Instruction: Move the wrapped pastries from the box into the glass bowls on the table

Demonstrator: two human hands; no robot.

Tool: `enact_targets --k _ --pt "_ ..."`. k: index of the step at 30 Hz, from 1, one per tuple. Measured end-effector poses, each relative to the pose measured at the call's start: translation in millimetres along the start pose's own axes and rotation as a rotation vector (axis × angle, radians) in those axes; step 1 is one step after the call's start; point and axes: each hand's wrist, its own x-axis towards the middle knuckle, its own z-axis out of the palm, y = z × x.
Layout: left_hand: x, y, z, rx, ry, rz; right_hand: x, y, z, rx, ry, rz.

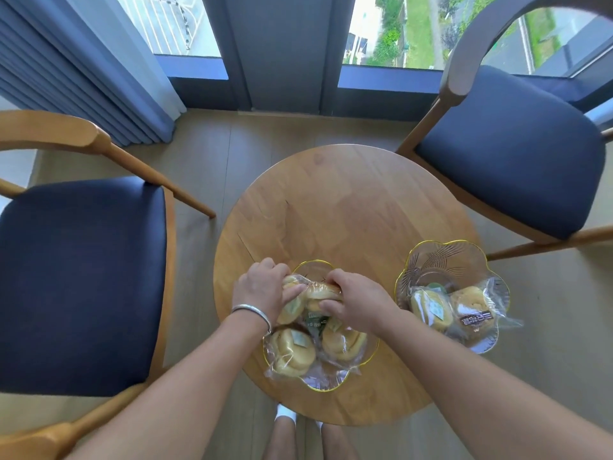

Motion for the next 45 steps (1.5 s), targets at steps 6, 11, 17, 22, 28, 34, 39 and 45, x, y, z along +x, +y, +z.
enact_targets --k 6,11,17,22,28,34,39,45 --pt "-0.7 4.2 14.8 -0.064 0.071 -0.019 -3.2 -4.9 7.4 -0.071 0.117 0.066" --pt "-19.1 0.9 0.2 -0.167 0.099 -0.022 -22.0 -8.2 -2.2 -0.084 0.123 0.108" --pt "-59.7 4.2 -32.4 0.119 0.032 0.055 -74.9 -6.5 -27.0 -0.101 0.205 0.148" --pt "-58.9 50.3 -88.1 0.263 0.106 0.18 -122.6 -13.0 -64.6 -0.094 0.385 0.227" --pt "-47.2 145.6 -148.2 0.297 0.233 0.397 -183.2 -1.6 -128.8 -0.088 0.636 0.326" --pt "-62.6 259.7 -160.2 0.328 0.307 0.634 -258.6 56.1 -164.2 -0.101 0.789 0.494" --pt "-92.7 355.9 -140.7 0.355 0.303 0.812 -334.8 119.0 -163.1 -0.056 0.855 0.653" --pt "-134.5 463.1 -112.6 0.383 0.283 0.96 -423.4 188.3 -149.4 -0.037 0.917 0.818"
